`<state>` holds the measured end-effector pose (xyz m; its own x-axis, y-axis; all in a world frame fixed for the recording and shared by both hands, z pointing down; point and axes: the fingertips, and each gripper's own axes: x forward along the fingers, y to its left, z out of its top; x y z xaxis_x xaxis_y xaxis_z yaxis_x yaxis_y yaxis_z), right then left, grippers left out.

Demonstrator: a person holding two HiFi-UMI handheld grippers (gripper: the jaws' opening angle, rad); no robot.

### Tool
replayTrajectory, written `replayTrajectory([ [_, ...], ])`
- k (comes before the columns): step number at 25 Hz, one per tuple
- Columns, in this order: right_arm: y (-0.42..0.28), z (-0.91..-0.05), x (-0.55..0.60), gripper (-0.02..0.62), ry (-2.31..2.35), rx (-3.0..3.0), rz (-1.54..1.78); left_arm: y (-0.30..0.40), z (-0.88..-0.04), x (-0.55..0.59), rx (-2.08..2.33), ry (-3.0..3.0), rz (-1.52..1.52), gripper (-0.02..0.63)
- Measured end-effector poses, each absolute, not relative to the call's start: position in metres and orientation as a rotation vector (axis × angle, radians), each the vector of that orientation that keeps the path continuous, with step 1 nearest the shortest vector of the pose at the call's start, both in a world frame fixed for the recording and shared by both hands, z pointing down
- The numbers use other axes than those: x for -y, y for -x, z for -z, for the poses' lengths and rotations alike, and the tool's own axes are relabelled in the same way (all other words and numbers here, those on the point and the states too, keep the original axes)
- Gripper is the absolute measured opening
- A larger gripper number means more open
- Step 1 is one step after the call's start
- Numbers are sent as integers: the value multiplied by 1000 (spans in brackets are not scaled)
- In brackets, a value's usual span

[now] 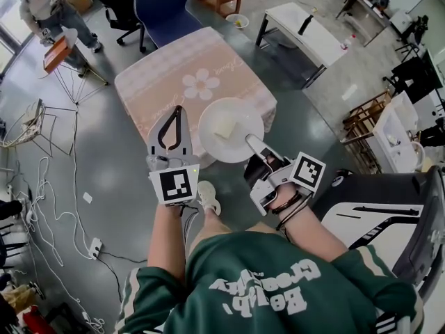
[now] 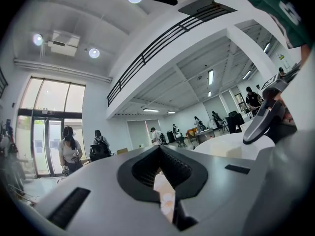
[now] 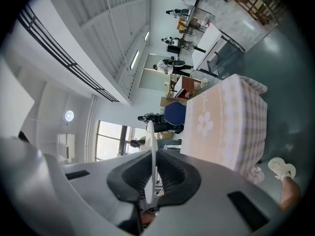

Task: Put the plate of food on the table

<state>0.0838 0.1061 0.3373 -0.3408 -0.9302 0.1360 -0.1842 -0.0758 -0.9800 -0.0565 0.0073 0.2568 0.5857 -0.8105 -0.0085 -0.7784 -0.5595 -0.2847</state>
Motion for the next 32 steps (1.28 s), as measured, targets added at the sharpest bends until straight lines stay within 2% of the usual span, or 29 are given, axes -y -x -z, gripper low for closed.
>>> replayTrajectory([
  [13,-98,-330,-71,32,1221,-1501,1436,49,-249,29,-1283,2582,183,9],
  [32,-73,-324,49,32,1288,-1486,1396,56,-276,133,-1180,2748,182,8],
])
